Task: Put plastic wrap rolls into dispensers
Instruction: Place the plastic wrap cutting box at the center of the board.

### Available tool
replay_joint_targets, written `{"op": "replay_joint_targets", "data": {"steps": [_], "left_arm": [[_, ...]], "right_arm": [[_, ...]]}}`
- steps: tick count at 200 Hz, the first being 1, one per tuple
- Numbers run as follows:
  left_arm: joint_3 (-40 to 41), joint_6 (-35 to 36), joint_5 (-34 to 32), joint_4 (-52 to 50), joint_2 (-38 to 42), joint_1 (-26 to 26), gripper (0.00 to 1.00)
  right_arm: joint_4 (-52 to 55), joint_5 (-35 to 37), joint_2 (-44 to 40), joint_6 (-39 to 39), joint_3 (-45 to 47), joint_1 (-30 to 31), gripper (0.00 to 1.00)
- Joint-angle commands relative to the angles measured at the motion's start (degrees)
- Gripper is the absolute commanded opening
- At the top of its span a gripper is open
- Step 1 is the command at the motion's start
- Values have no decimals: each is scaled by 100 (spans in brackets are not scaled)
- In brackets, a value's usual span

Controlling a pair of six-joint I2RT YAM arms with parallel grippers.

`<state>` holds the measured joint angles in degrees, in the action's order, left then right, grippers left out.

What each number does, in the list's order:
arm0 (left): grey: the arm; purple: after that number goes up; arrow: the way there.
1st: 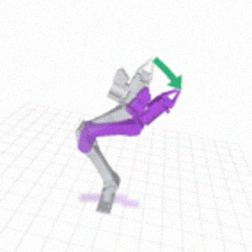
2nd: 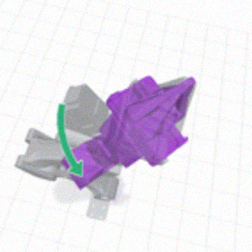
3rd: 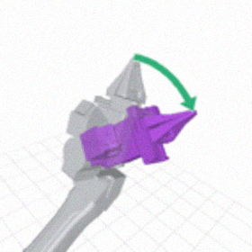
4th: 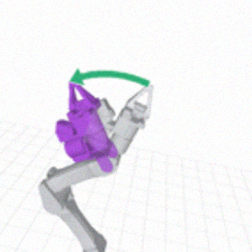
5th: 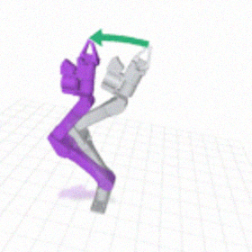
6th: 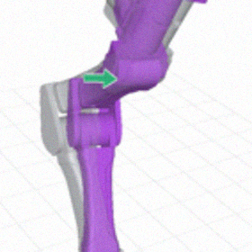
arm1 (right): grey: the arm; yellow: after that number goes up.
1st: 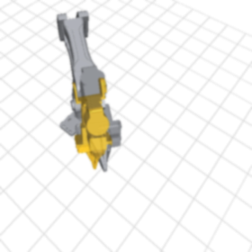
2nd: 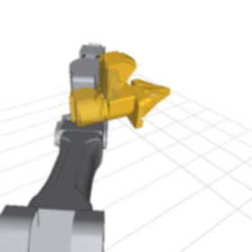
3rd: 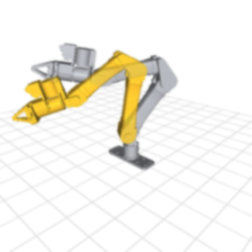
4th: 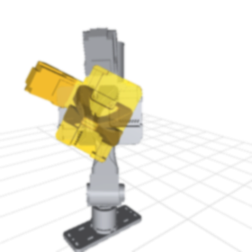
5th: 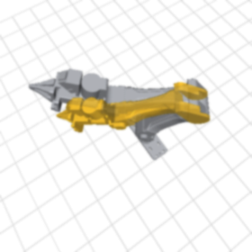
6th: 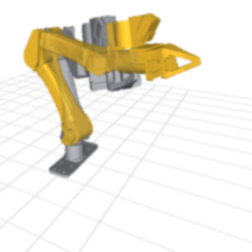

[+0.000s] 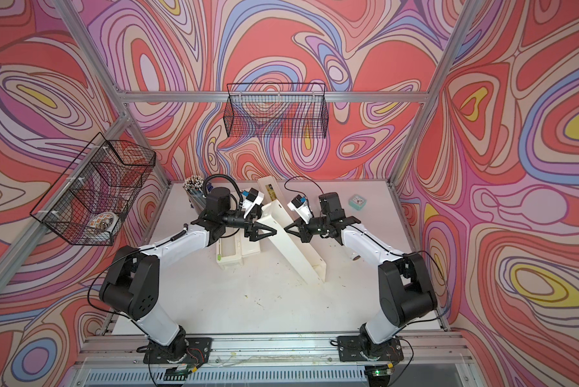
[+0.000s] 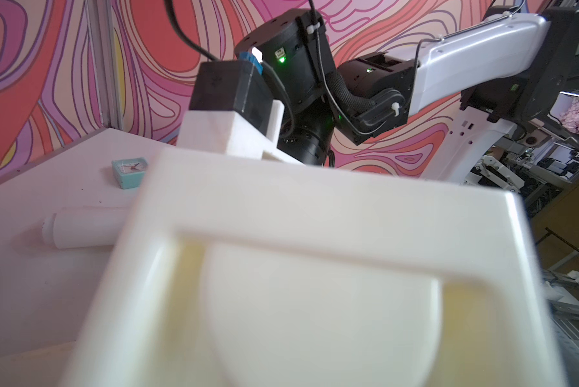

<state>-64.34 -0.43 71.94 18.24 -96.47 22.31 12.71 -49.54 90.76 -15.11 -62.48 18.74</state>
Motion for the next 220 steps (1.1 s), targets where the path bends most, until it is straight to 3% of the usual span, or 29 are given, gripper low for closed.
{"op": "replay_joint_targets", "data": {"steps": [1, 29, 37, 41, 45, 109, 170, 220], "left_arm": [[-197, 650, -570, -429, 37, -5, 45], [-176, 620, -1017, -344, 148, -24, 65], [-164, 555, -1113, -266, 173, -33, 77], [-151, 505, -1204, -210, 186, -35, 94], [-130, 444, -1307, -154, 209, -44, 99], [197, -292, -2625, 778, 504, -199, 100], [371, -426, -3004, 222, 624, -200, 100], [411, -552, -3243, -514, 644, -198, 100]], "right_arm": [[149, 250, -302, 372, 219, -11, 0], [109, 701, -614, 692, 537, -11, 0], [117, 877, -721, 787, 628, -12, 0], [126, 957, -767, 835, 670, -12, 0], [134, 1019, -819, 895, 708, -19, 0], [792, 2661, -1109, 1811, 1123, -16, 0], [2078, 4840, -661, 3162, 558, -14, 0], [2663, 5383, 280, 3402, -144, -16, 0]]}}
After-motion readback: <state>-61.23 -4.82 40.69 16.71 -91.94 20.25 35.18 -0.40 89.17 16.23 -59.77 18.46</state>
